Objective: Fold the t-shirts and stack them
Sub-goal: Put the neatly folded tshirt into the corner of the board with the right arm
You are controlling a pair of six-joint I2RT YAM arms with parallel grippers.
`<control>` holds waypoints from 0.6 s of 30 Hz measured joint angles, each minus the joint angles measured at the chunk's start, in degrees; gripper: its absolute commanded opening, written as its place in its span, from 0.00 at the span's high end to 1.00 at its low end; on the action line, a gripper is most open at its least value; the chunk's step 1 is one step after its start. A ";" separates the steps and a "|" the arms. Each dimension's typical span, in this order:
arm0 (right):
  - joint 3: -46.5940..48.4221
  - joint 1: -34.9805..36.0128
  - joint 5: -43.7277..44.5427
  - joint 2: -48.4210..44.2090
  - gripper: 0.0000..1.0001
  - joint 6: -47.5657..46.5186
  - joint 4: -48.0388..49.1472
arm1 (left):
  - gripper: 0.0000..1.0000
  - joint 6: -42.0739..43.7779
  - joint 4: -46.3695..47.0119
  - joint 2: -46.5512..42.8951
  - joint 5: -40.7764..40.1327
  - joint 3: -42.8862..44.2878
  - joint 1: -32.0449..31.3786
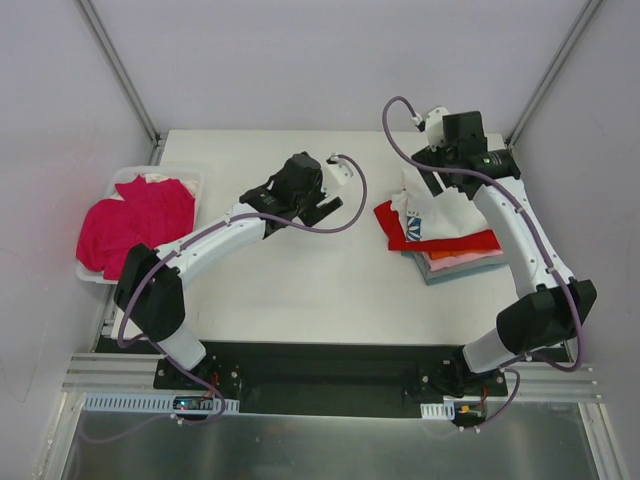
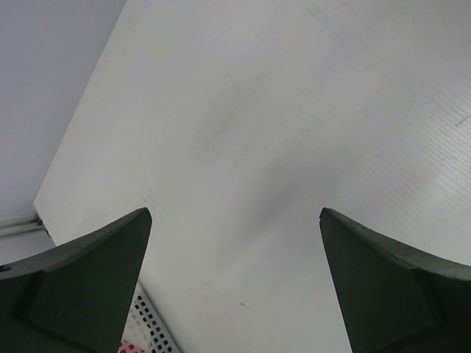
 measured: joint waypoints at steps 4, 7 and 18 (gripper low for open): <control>-0.07 0.11 2.45 -0.02 0.12 -0.26 -0.31 | 0.01 0.00 0.04 -0.28 0.02 -0.02 0.28; -1.77 -0.11 4.50 0.26 0.12 -1.14 -0.15 | 0.01 0.00 0.28 -0.55 0.02 -0.17 0.72; -3.85 -6.43 5.53 5.75 0.12 -3.23 0.13 | 0.01 0.00 1.25 -1.81 0.02 -2.54 1.51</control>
